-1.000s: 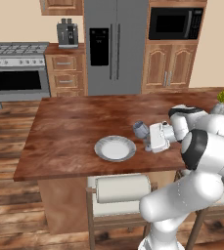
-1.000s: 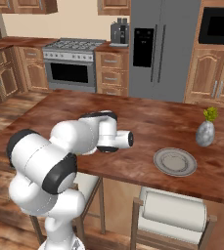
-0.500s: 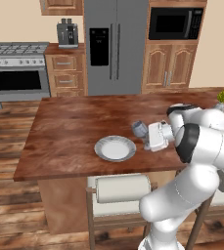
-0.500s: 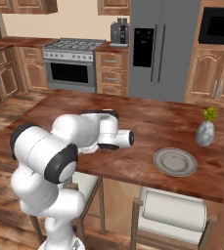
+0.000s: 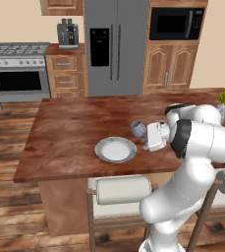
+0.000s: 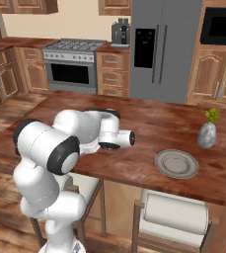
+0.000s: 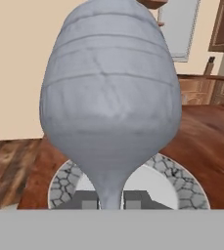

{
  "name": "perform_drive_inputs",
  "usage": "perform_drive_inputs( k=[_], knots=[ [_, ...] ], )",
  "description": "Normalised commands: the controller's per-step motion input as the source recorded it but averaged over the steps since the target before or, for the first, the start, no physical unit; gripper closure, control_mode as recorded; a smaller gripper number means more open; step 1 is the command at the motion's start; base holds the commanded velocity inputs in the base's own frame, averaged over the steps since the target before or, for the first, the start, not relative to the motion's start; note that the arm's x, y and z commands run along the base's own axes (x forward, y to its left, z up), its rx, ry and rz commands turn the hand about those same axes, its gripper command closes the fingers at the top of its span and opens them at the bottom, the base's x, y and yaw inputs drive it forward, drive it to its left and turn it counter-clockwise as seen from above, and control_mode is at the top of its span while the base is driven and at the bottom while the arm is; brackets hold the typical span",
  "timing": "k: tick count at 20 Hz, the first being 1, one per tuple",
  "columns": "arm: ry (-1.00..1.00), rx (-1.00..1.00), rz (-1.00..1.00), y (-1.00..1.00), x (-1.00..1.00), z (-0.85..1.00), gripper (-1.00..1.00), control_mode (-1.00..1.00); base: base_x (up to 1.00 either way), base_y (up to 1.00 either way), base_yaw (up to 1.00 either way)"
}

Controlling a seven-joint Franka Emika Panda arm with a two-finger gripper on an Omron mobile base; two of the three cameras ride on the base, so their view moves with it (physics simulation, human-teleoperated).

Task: Retrieve the wine glasses from the counter and place one next to each plate.

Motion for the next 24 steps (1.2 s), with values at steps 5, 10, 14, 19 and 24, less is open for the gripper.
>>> perform_drive_inputs(
  k=[5, 10, 14, 19, 24],
  knots=[
    [0.0, 0.05, 0.0, 0.0, 0.23, -0.25, 1.0, -1.0, 0.0, 0.0, 0.0],
    [-0.01, 0.09, 0.0, -0.07, 0.03, -0.29, 1.0, -1.0, 0.0, 0.0, 0.0],
    [-0.03, 0.08, 0.0, -0.15, 0.02, -0.29, 1.0, -1.0, 0.0, 0.0, 0.0],
    [-0.01, 0.01, 0.01, -0.1, 0.08, -0.24, 1.0, -1.0, 0.0, 0.0, 0.0],
    [0.0, 0.0, 0.0, 0.0, 0.13, -0.17, 1.0, -1.0, 0.0, 0.0, 0.0]
  ],
)
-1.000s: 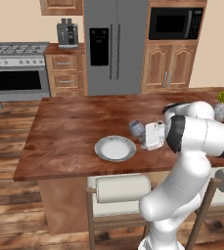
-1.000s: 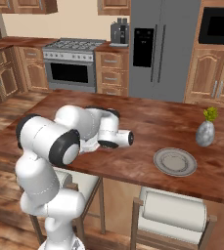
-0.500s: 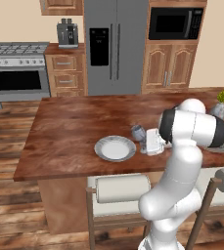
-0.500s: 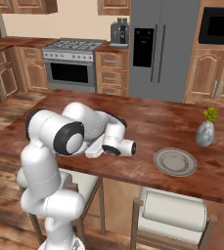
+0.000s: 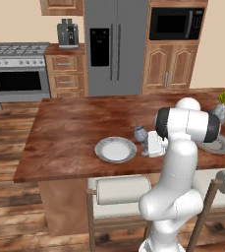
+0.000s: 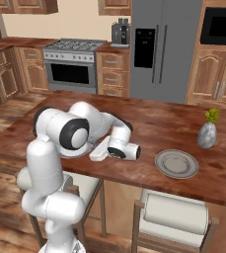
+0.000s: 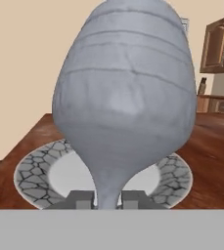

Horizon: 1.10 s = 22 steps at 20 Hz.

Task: Retrieve the wine glasses from the counter and place one next to each plate.

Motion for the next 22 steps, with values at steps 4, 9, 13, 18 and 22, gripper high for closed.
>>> perform_drive_inputs(
  k=[4, 9, 13, 18, 22],
  knots=[
    [0.0, 0.0, 0.0, 0.0, 0.19, -0.13, 1.0, -1.0, 0.0, 0.0, 0.0],
    [0.0, 0.0, 0.0, 0.0, 0.1, -0.16, 1.0, -1.0, 0.0, 0.0, 0.0],
    [-0.04, 0.0, 0.04, 0.0, -0.01, -0.09, 1.0, -1.0, 0.0, 0.0, 0.0],
    [-0.07, 0.0, 0.06, -0.05, -0.24, -0.24, 1.0, -1.0, 0.0, 0.0, 0.0],
    [-0.07, 0.0, 0.07, -0.03, -0.21, -0.34, 1.0, -1.0, 0.0, 0.0, 0.0]
  ],
)
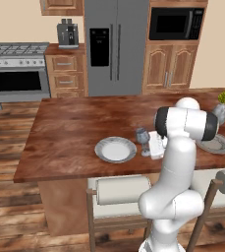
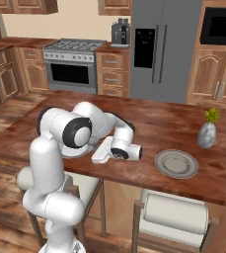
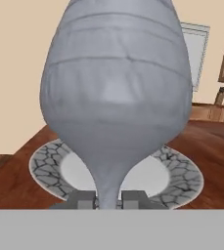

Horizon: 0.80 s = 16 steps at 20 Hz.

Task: Retrieve the wine glasses from the counter and place one next to each plate.

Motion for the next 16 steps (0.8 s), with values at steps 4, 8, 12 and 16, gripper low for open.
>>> perform_drive_inputs(
  k=[4, 8, 12, 16],
  knots=[
    [-0.08, 0.0, 0.05, -0.04, -0.21, -0.38, 1.0, -1.0, 0.0, 0.0, 0.0],
    [-0.08, 0.0, 0.03, -0.09, -0.2, -0.32, 1.0, -1.0, 0.0, 0.0, 0.0],
    [-0.04, 0.0, 0.01, -0.17, 0.0, -0.28, 1.0, -1.0, 0.0, 0.0, 0.0],
    [-0.04, 0.0, 0.01, -0.15, -0.03, -0.29, 1.0, -1.0, 0.0, 0.0, 0.0]
  ],
)
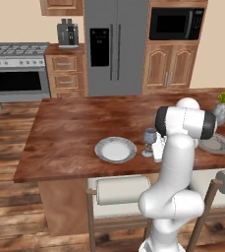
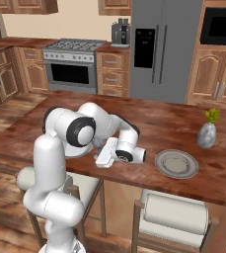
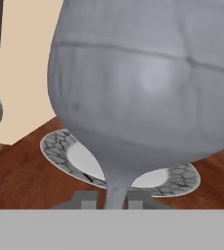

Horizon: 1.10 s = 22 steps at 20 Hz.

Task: Retrieve the wine glasses from the counter and place one next to each plate.

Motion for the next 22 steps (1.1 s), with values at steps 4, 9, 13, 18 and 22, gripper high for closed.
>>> perform_drive_inputs(
  k=[4, 9, 13, 18, 22],
  knots=[
    [0.0, 0.0, 0.0, -0.01, 0.0, -0.25, -1.0, -1.0, 0.0, 0.0, 0.0],
    [0.0, 0.0, 0.0, -0.14, -0.09, -0.06, -1.0, -1.0, 0.0, 0.0, 0.0],
    [0.0, 0.03, 0.0, -0.15, -0.17, 0.0, -1.0, -1.0, 0.0, 0.0, 0.0],
    [-0.01, 0.03, 0.0, -0.19, -0.1, 0.0, -1.0, -1.0, 0.0, 0.0, 0.0],
    [-0.09, 0.12, 0.0, -0.1, -0.48, 0.39, -1.0, -1.0, 0.0, 0.0, 0.0]
  ],
)
